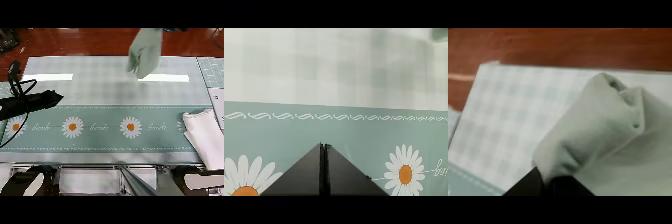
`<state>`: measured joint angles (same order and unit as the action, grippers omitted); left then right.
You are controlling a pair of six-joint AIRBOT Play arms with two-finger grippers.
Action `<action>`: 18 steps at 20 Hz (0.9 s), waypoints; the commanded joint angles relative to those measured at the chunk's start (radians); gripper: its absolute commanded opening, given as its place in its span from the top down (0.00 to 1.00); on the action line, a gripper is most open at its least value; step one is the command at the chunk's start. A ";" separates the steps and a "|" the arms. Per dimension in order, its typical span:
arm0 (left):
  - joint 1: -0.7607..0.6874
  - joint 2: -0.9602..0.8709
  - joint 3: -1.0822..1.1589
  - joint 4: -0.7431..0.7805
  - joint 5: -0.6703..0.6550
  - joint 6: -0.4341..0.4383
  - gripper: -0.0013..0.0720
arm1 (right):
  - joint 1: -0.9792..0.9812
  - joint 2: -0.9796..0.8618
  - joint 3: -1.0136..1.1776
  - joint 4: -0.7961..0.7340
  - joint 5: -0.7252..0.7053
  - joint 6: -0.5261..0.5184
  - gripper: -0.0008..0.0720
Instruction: Fold the shirts.
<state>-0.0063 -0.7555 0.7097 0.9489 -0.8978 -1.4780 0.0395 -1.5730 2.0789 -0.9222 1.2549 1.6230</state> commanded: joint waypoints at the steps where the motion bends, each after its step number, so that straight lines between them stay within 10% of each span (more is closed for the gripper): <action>1: 0.000 -0.006 0.000 0.000 -0.004 0.000 0.94 | -0.154 0.082 0.032 -0.080 0.099 0.083 0.96; 10: 0.000 0.010 0.003 0.000 0.034 0.023 0.94 | -0.547 0.393 -0.288 -0.186 0.356 0.207 0.96; 18: 0.000 0.022 0.006 -0.007 0.095 0.027 0.94 | -1.080 0.717 -0.779 -0.474 0.509 0.104 0.96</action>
<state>-0.0063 -0.7353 0.7143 0.9421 -0.8173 -1.4544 -0.8444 -0.9470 1.4502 -1.2552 1.6829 1.7847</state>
